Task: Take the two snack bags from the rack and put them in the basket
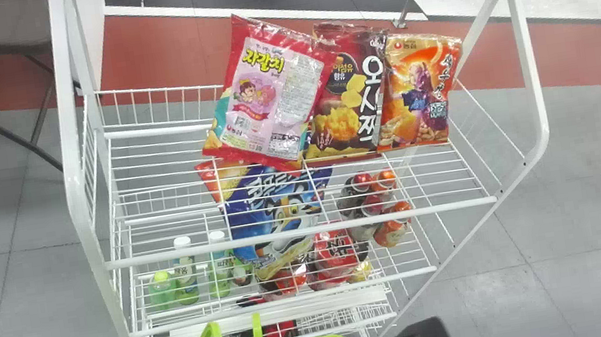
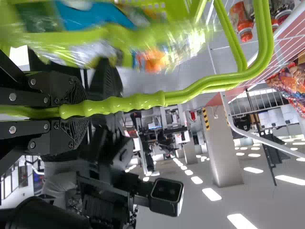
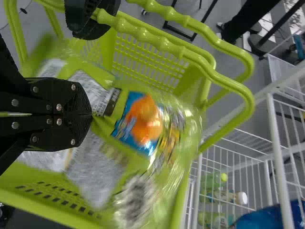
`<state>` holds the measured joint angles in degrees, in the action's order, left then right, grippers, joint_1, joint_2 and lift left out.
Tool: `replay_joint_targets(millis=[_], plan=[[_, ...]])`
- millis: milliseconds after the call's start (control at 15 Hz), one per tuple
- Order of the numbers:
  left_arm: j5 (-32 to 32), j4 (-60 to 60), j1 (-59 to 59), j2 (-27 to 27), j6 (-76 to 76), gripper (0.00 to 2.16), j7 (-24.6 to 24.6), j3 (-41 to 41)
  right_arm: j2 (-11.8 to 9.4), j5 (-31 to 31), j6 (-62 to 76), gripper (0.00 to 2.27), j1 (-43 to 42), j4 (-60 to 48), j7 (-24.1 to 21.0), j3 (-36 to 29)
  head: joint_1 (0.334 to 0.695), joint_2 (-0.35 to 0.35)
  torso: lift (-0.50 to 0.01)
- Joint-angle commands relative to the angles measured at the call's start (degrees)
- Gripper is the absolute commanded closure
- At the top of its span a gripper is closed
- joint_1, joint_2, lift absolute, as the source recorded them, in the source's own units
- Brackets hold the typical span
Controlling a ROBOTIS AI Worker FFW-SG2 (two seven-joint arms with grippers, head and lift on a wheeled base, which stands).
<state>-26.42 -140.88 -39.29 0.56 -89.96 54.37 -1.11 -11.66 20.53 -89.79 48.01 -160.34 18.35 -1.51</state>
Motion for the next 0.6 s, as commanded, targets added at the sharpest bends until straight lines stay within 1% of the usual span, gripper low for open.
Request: replay_joint_targets(millis=[0, 67, 200, 333, 400, 467, 533], plan=[[0.05, -0.18, 0.0, 0.06, -0.07, 1.36, 0.03, 0.06, -0.21, -4.88, -0.29, 2.25, -2.84, 4.07, -0.69, 5.72, 0.695, -0.35, -0.008], [0.05, -0.18, 0.0, 0.14, -0.07, 1.36, 0.03, 0.06, -0.21, -5.06, -0.29, 2.25, -3.98, 6.44, -0.77, 6.6, 0.695, -0.35, -0.008], [0.05, -0.18, -0.09, 0.14, -0.07, 1.36, 0.03, 0.14, -0.29, -6.11, 8.09, 2.25, -4.68, 11.54, -1.04, 8.45, 0.695, -0.35, -0.008], [0.14, -0.36, 0.0, 0.23, -0.07, 1.36, 0.03, 0.5, -0.29, -6.11, 12.3, 2.25, -6.18, 15.06, -1.04, 9.15, 0.695, -0.35, -0.008], [0.14, -0.71, 0.0, 0.32, -0.07, 1.36, -0.06, 0.41, -0.29, -7.34, 16.17, 2.24, -6.44, 16.38, -1.04, 9.5, 0.695, -0.35, -0.008], [0.14, -0.98, 0.0, 0.41, -0.07, 1.36, -0.15, 0.32, -0.29, -9.37, 15.82, 1.75, -7.15, 16.9, -1.12, 9.94, 0.695, -0.35, -0.008], [0.14, -1.15, 0.0, 0.5, -0.07, 1.36, -0.15, 0.14, -0.56, -10.51, 15.12, 0.51, -7.32, 16.82, -1.04, 9.68, 0.695, -0.35, -0.008]])
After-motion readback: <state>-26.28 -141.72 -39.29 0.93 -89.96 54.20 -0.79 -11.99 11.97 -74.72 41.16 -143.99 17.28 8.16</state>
